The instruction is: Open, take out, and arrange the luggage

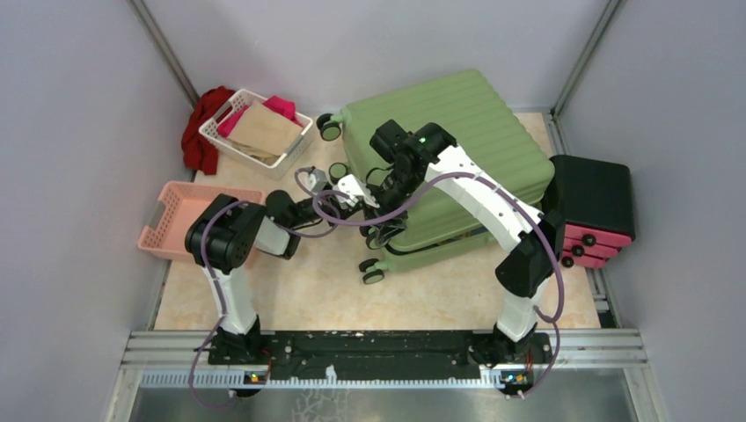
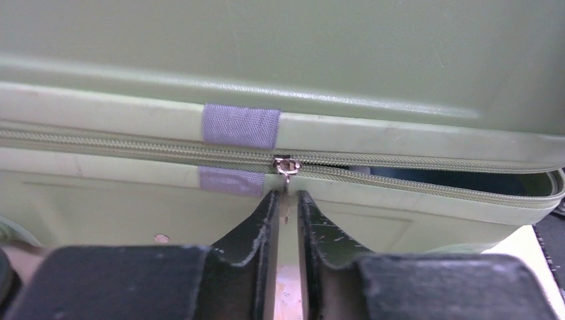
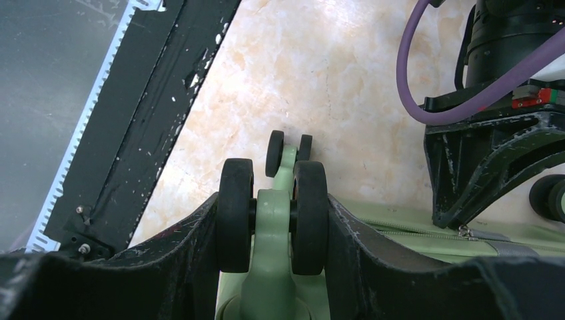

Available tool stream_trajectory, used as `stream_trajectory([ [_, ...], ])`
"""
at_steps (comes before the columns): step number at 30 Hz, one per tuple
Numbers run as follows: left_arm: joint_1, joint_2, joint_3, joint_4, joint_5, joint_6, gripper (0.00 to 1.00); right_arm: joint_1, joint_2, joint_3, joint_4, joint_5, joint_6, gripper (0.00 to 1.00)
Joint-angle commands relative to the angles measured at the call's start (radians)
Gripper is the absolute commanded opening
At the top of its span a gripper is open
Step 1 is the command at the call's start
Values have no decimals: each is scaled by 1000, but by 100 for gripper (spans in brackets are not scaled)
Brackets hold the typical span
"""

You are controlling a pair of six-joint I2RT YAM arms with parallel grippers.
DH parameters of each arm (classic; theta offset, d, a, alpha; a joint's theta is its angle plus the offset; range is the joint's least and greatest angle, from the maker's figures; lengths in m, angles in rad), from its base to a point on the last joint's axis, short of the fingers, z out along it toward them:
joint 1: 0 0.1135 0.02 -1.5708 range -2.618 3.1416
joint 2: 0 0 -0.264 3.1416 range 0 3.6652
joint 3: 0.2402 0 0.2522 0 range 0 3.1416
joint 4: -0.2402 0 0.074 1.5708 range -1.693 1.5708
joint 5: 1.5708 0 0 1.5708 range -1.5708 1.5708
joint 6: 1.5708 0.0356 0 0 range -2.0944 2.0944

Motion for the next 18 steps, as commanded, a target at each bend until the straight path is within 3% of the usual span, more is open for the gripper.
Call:
stream_trajectory([
  [1,-8,-43,1,244,-32,16,13,-3,-81,11,8,-103,-29,0],
  [3,-8,-38,-1,245,-38,8,1,-2,-82,9,8,-101,-27,0],
  [4,-7,-37,-3,245,-41,1,0,-3,-84,8,8,-101,-26,0],
  [12,24,-83,-69,227,-94,-20,0,-4,-93,-2,17,-85,-9,0],
  [18,74,-136,-69,3,-210,-33,0,-3,-97,-6,20,-82,-5,0],
])
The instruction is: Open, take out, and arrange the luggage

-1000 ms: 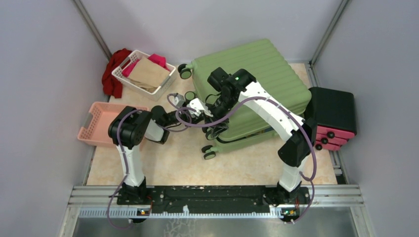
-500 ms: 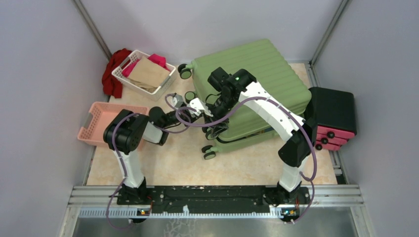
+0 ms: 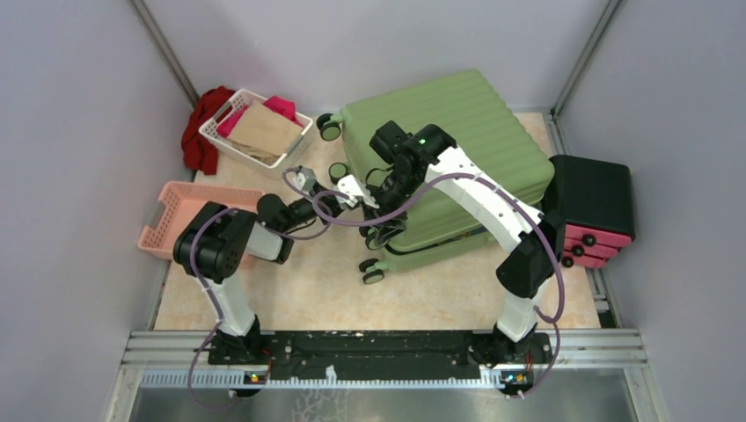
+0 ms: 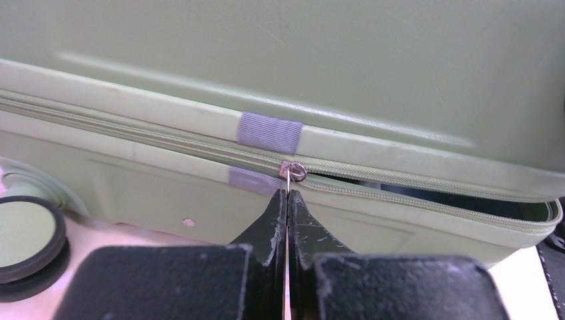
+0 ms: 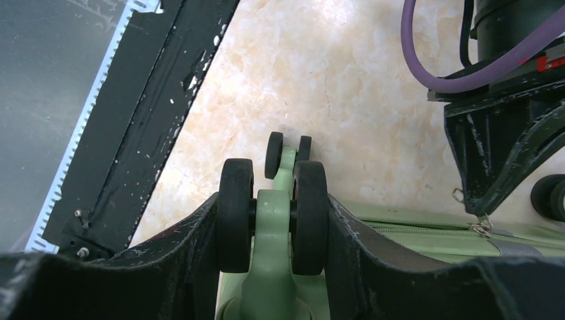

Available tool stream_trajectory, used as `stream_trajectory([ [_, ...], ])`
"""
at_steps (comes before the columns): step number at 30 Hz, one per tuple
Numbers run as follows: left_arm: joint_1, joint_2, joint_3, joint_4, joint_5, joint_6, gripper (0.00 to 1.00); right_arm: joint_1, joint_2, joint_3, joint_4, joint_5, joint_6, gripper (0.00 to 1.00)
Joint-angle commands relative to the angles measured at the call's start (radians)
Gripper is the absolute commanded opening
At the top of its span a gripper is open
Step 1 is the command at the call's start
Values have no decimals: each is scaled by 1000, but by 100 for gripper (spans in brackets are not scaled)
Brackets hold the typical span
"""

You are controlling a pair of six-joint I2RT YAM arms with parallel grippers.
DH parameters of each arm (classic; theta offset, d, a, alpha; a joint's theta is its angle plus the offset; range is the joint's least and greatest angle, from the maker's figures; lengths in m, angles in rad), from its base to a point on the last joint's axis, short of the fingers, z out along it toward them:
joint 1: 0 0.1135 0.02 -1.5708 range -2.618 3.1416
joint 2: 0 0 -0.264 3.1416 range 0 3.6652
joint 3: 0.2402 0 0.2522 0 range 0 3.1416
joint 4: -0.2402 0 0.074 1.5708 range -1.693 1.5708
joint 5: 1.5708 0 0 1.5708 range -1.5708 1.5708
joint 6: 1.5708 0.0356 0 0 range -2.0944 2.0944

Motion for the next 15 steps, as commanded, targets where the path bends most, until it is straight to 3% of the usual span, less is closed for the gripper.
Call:
stream_trajectory([
  [1,43,-52,19,-36,-122,-12,0,-3,-91,14,1,-83,-18,0],
  [6,47,-68,115,-248,-177,10,0,-3,-94,11,4,-82,-15,0],
  [15,52,-45,238,-459,-274,63,0,-4,-102,-2,17,-77,-10,0],
])
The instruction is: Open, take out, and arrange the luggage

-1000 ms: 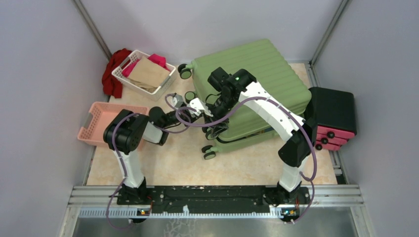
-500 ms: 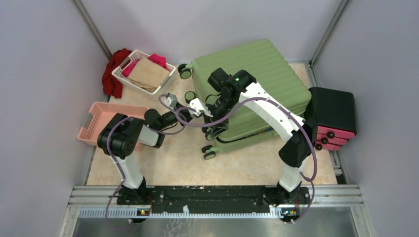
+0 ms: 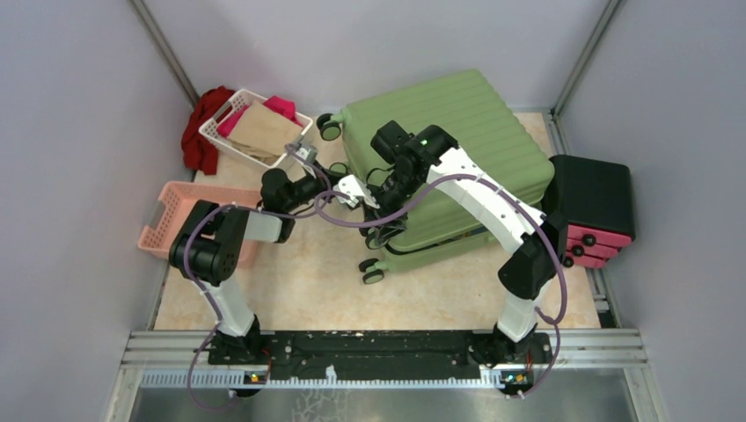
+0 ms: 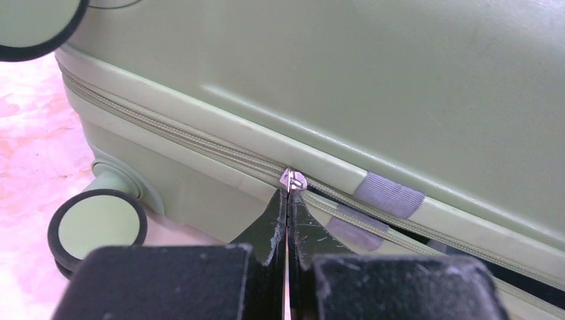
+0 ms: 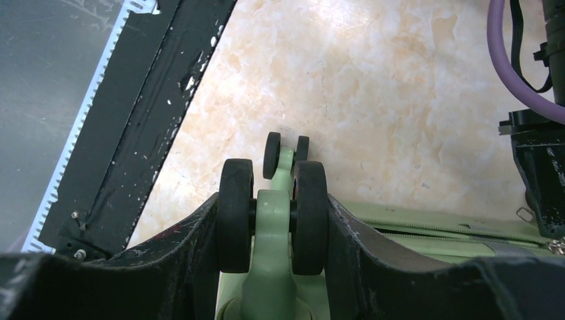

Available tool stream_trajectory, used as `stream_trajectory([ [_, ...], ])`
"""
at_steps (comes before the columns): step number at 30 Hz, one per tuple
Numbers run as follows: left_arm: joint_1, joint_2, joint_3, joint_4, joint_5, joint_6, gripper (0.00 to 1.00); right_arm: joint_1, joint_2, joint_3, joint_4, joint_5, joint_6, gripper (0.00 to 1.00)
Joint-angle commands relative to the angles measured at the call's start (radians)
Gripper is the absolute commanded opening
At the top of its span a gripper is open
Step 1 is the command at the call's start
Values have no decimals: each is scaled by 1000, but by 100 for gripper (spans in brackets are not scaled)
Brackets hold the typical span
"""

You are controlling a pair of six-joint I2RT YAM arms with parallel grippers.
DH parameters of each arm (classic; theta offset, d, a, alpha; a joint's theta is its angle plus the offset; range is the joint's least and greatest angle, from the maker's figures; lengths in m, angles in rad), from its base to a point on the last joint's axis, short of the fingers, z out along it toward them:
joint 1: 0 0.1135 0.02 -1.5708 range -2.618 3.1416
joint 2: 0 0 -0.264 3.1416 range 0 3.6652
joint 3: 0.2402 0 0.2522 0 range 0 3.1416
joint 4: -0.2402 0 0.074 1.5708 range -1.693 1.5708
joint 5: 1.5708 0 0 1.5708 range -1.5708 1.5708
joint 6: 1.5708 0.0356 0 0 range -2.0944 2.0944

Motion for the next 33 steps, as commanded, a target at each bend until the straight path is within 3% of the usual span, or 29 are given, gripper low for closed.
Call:
stream_trajectory([
  [1,26,0,67,-107,-147,50,0,-4,-87,11,0,-78,-18,0],
  [11,62,30,145,-211,-277,11,0,-4,-89,12,4,-78,-14,0],
  [27,122,223,461,-399,-305,-122,0,-3,-97,8,13,-92,-11,0],
  [33,135,309,575,-444,-242,-149,0,-3,-103,-5,28,-105,-9,0],
])
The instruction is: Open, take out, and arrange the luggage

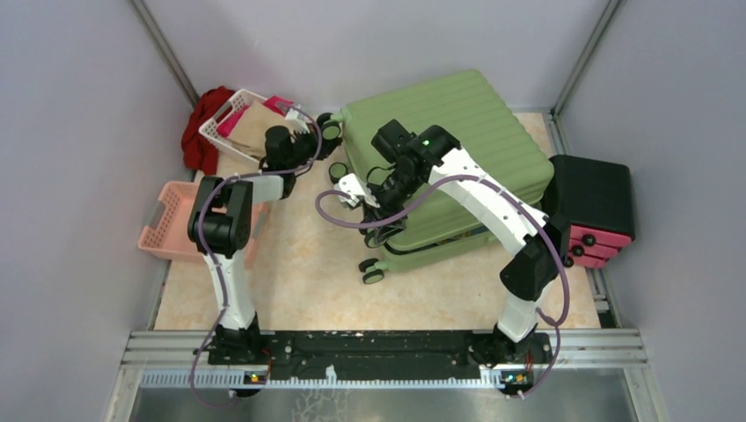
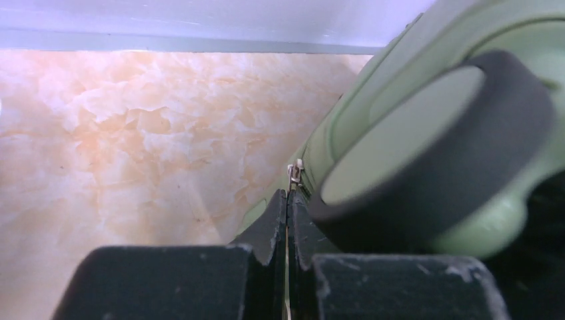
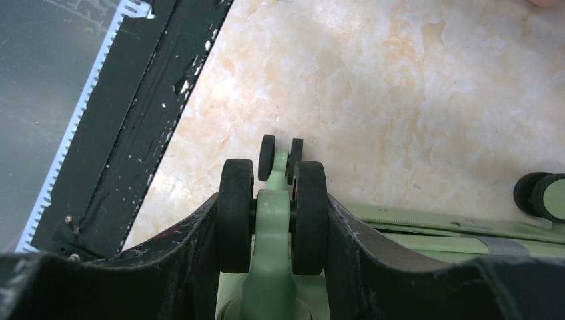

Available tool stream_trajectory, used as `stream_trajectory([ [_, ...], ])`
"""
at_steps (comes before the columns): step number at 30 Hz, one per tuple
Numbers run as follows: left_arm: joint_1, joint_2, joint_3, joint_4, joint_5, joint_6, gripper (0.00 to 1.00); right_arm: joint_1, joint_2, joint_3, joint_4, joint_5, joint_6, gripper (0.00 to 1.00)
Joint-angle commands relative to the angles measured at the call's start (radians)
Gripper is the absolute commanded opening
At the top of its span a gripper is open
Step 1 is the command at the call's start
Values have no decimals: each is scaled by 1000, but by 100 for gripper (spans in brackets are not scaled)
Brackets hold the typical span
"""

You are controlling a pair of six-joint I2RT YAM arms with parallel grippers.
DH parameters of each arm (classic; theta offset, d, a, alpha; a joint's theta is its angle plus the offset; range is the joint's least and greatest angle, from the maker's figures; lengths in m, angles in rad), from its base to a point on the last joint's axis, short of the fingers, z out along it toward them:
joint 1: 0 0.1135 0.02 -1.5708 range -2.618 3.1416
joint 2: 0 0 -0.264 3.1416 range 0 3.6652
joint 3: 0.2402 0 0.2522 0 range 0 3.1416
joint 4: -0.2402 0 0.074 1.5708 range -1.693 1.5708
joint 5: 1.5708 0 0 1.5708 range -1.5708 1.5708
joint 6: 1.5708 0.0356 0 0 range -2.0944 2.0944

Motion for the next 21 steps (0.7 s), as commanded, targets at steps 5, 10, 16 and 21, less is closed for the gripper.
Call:
stream_trajectory([
  [5,58,96,128,-93,-65,-82,12,-2,-96,-8,20,-111,-9,0],
  [10,90,13,54,-113,-141,-121,43,-3,-102,-12,44,-116,11,0],
  [16,100,-226,-182,-27,-85,-55,68,-4,-107,-20,107,-125,84,0],
  [21,100,-505,-491,181,108,-103,83,-3,-113,-35,196,-97,202,0],
])
